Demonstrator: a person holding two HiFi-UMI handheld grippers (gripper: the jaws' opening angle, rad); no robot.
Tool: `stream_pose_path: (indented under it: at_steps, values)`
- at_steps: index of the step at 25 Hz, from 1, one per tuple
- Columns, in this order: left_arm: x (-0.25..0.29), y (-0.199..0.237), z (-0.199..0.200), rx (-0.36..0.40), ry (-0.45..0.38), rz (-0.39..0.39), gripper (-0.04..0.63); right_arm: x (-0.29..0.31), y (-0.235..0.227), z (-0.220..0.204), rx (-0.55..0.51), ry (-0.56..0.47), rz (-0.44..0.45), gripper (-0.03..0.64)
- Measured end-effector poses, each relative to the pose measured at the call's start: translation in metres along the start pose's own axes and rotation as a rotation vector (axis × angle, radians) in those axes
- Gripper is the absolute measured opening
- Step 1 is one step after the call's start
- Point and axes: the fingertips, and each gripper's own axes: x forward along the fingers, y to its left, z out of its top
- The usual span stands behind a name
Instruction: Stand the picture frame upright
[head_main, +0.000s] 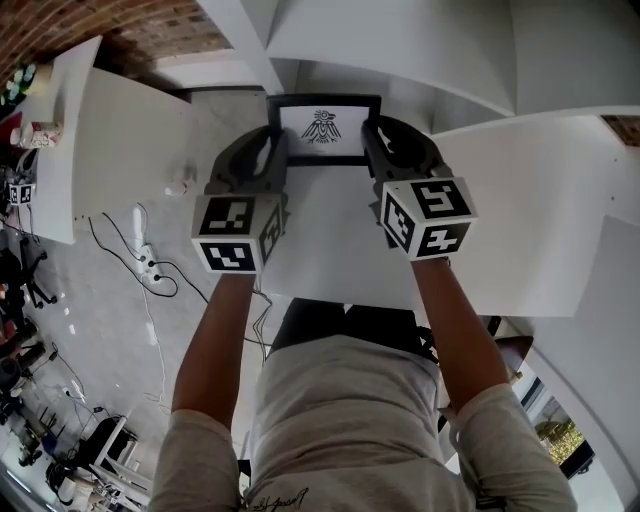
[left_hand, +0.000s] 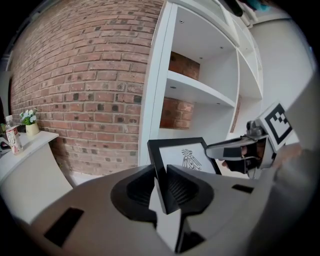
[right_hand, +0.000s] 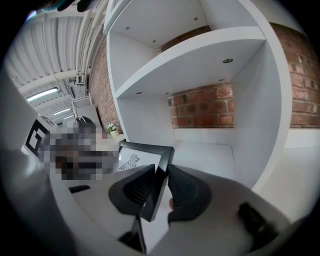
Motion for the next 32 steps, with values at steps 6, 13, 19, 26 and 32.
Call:
stream_pose_path:
  at_steps: [6,13,19,26,32]
  values:
    - [0.003,0.002,-0.001,0.005,-0.007,0.001,0.084,0.002,-0.001,-0.001,-0.001,-0.007,0.001,0.095]
    - [0.009,0.004,-0.006,0.019,-0.006,0.006,0.084,0.008,-0.004,-0.005,0.006,-0.010,-0.010,0.093]
    - [0.020,0.005,-0.017,0.033,0.028,0.020,0.086,0.017,-0.012,-0.012,0.017,0.004,-0.032,0.086]
    - [0.030,0.014,-0.018,0.032,0.046,0.040,0.081,0.025,-0.013,-0.015,0.033,0.017,-0.039,0.076]
    - [0.036,0.018,-0.019,0.047,0.058,0.052,0.074,0.028,-0.014,-0.020,0.038,0.028,-0.055,0.072]
